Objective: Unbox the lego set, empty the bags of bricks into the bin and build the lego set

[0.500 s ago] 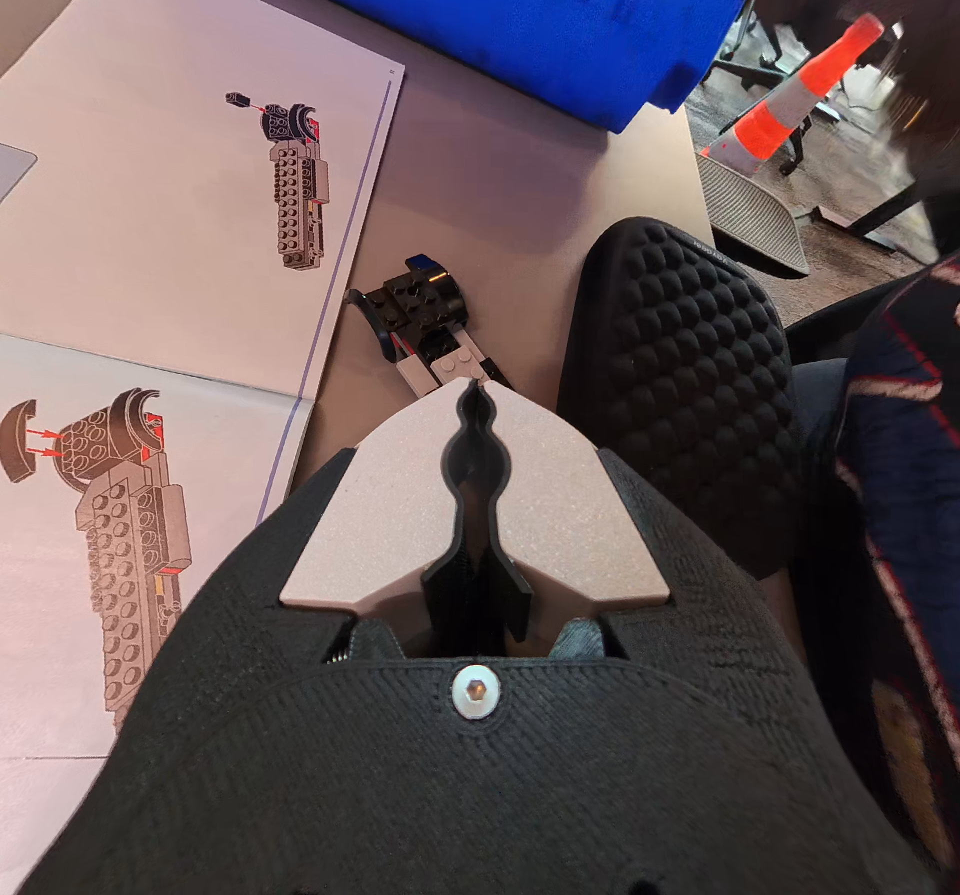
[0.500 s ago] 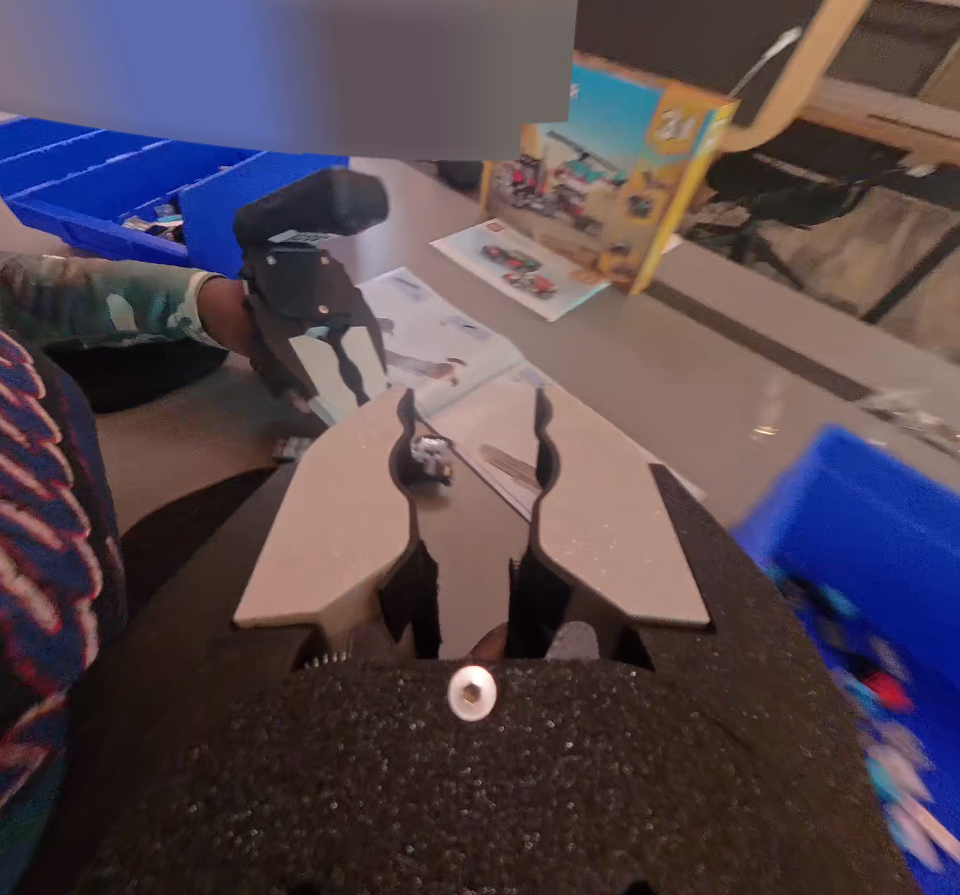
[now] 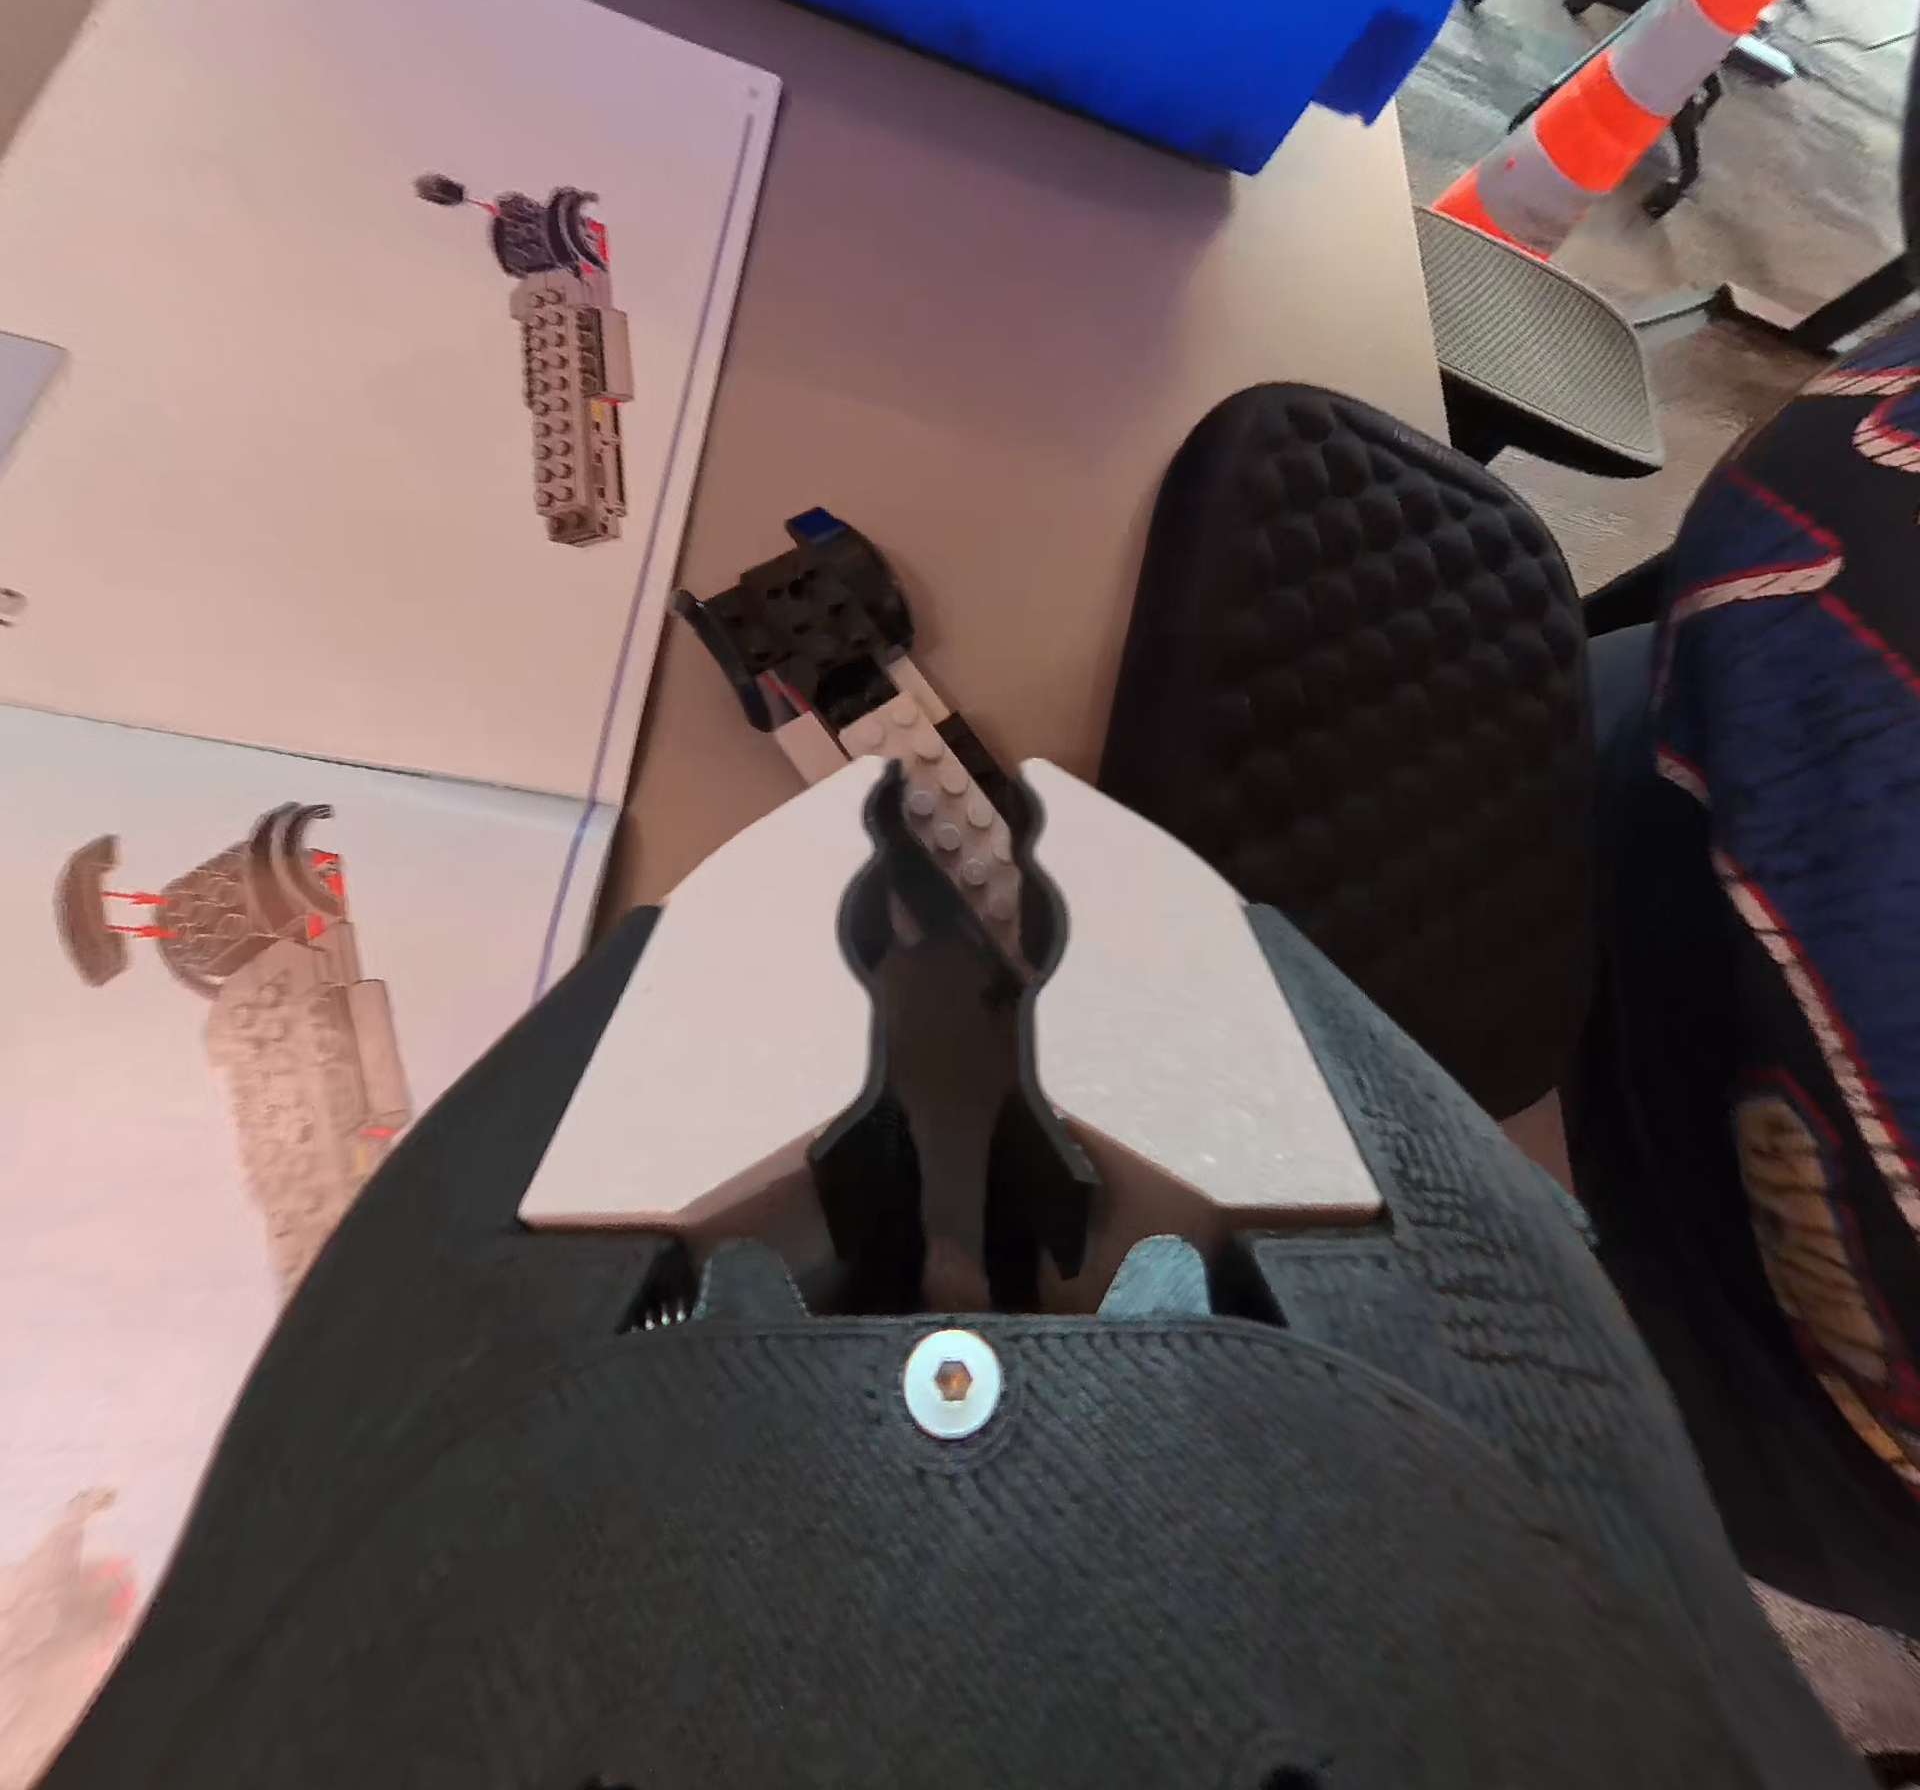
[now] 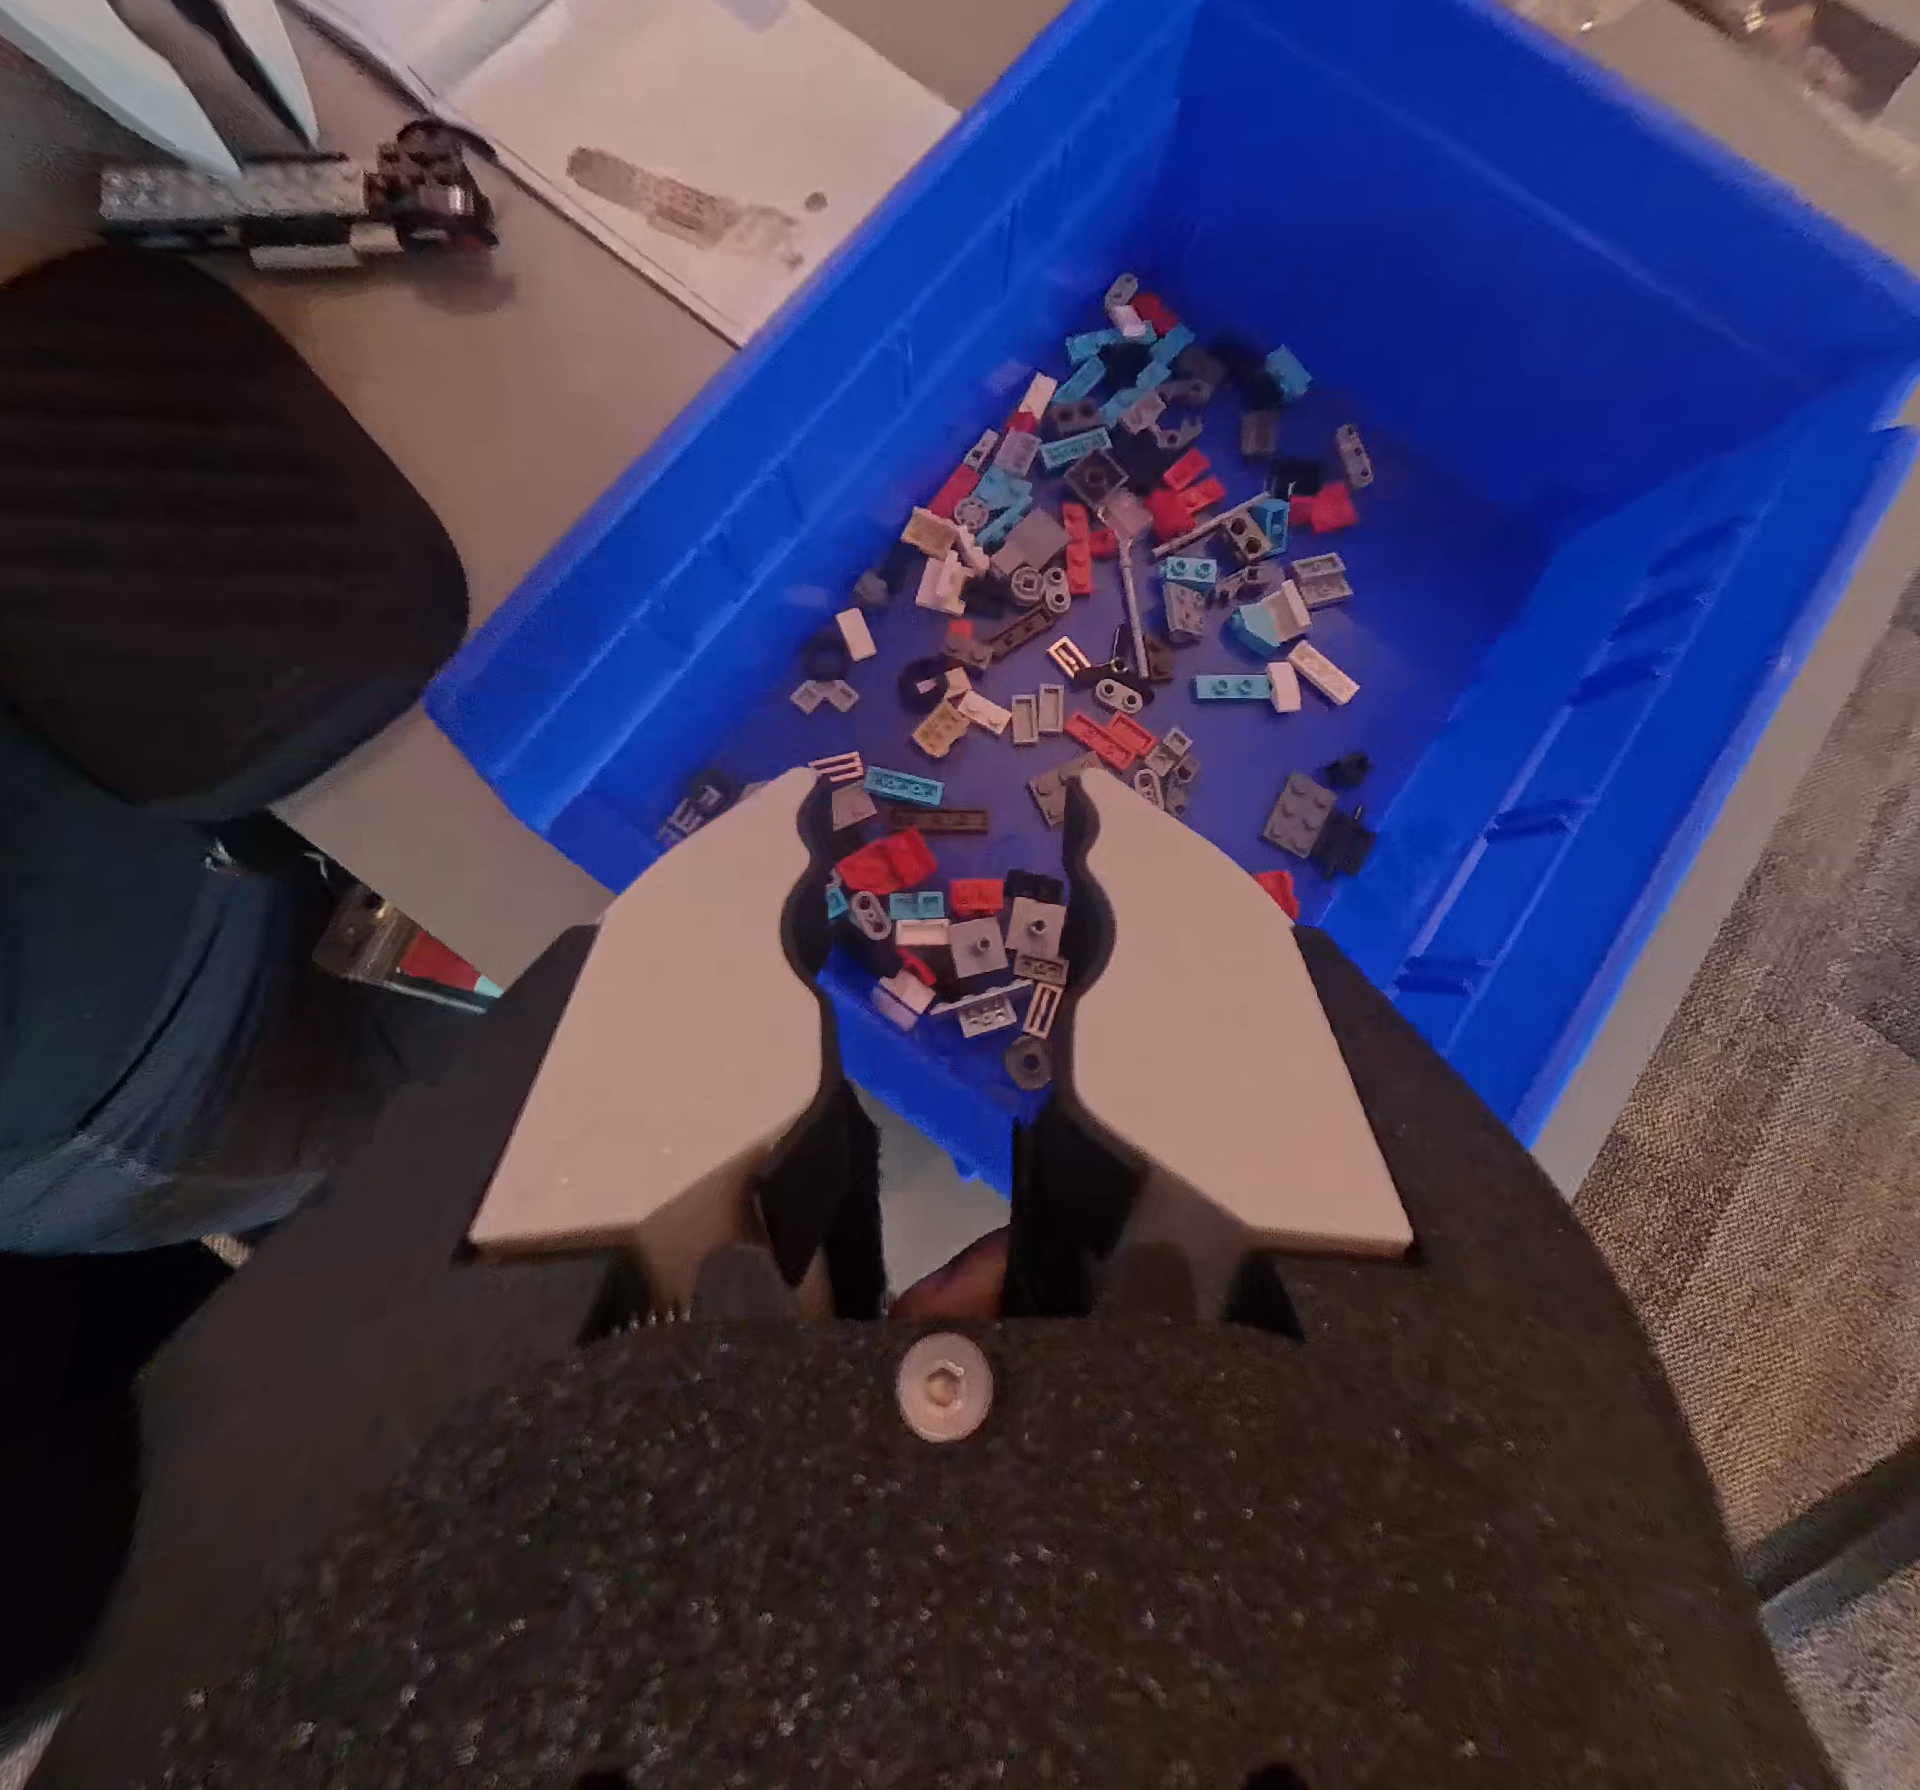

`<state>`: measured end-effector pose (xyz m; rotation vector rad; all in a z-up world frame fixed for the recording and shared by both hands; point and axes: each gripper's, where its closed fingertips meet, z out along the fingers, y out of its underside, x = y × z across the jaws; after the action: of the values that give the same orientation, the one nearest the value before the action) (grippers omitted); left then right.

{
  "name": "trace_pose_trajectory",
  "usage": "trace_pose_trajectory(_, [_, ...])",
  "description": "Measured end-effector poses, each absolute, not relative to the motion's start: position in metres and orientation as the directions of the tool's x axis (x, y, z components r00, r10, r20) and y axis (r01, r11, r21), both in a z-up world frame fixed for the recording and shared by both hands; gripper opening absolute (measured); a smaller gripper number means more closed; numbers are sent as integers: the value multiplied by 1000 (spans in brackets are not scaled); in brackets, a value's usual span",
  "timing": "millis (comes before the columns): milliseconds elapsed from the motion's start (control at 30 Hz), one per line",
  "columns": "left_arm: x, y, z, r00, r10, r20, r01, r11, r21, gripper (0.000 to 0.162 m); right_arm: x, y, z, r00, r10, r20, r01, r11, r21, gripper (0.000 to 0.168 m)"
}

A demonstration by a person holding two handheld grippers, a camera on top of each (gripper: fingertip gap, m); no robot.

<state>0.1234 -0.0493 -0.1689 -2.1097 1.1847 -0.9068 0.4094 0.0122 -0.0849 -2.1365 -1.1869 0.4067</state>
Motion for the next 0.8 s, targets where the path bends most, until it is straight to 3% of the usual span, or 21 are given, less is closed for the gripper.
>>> trace_pose_trajectory(167, [117, -32, -144, 464, -870, 164, -474, -401, -784, 37, 405, 23, -114, 469, 883, 11, 719, -374, -586, 42])
trace_pose_trajectory(400, [113, -9, -114, 606, -792, 77, -317, -328, -890, 59, 396, 35, -124, 461, 887, 18, 735, -370, -569, 45])
trace_pose_trajectory(667, [111, 6, -106, 657, -729, 194, -163, -388, -907, 118, 404, 42, -105, 490, 869, 63, 724, -365, -585, 62])
trace_pose_trajectory(800, [111, 10, -110, 665, -729, 166, -201, -388, -900, 128, 426, 38, -92, 539, 838, 88, 694, -382, -610, 67])
